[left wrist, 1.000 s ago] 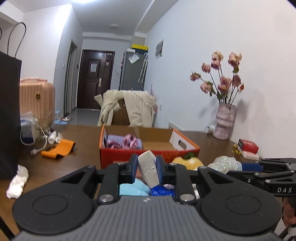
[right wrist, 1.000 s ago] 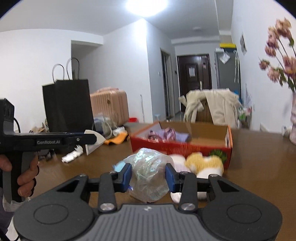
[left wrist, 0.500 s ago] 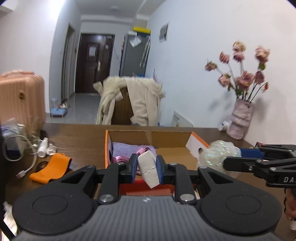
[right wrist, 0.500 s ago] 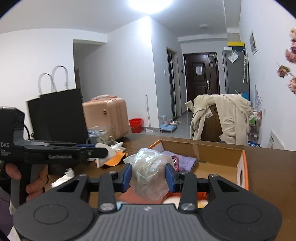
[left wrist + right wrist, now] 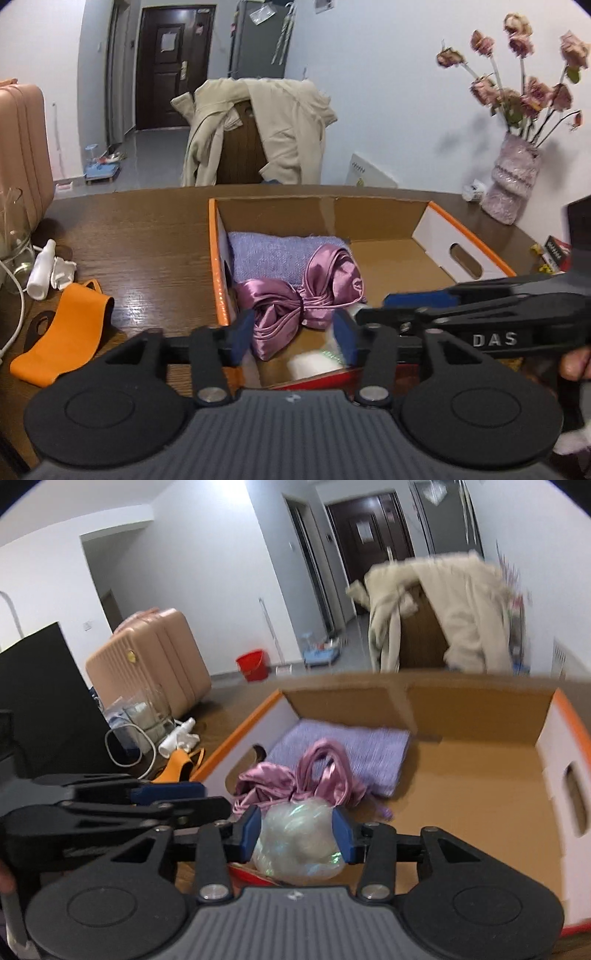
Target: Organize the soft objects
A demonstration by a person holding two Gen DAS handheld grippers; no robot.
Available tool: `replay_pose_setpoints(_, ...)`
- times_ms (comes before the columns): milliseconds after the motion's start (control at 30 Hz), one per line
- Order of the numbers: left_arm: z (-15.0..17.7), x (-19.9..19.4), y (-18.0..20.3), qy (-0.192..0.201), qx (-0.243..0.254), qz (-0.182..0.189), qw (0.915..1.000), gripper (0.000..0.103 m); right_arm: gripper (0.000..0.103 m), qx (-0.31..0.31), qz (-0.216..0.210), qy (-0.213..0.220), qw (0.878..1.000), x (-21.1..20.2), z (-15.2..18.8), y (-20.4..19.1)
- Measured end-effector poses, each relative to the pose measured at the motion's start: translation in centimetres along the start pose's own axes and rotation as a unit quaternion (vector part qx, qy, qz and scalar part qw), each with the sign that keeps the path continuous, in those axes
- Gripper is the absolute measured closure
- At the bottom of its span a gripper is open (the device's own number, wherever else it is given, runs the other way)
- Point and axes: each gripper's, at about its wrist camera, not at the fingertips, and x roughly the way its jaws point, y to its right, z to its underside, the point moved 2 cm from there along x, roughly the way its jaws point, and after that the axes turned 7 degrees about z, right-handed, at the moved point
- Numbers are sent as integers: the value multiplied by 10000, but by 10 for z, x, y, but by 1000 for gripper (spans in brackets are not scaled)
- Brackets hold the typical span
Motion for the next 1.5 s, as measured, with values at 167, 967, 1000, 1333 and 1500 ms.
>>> replay_pose_setpoints(167, -8, -23, 2, 200, 29, -14, 9998, 48, 45, 75, 42, 253, 9996, -22, 0, -2)
replay_pose_setpoints(967, 121, -215, 179, 1273, 330, -468, 9902, 0, 28, -994, 1144, 2134, 9651, -316, 151, -6)
replay_pose_setpoints(1000, 127, -212, 182, 1159, 362, -469, 9915, 0, 28, -1014, 1127, 2089, 9661, -315, 160, -6)
replay_pose_setpoints(1333, 140, -149, 190, 460, 445, -805, 9947, 0, 29, -1237, 676, 1451, 9793, -273, 204, 10)
replay_pose_setpoints(1500, 135, -122, 186, 201, 272, -901, 9954, 0, 31, -925, 420, 1176, 9879, -248, 194, 28)
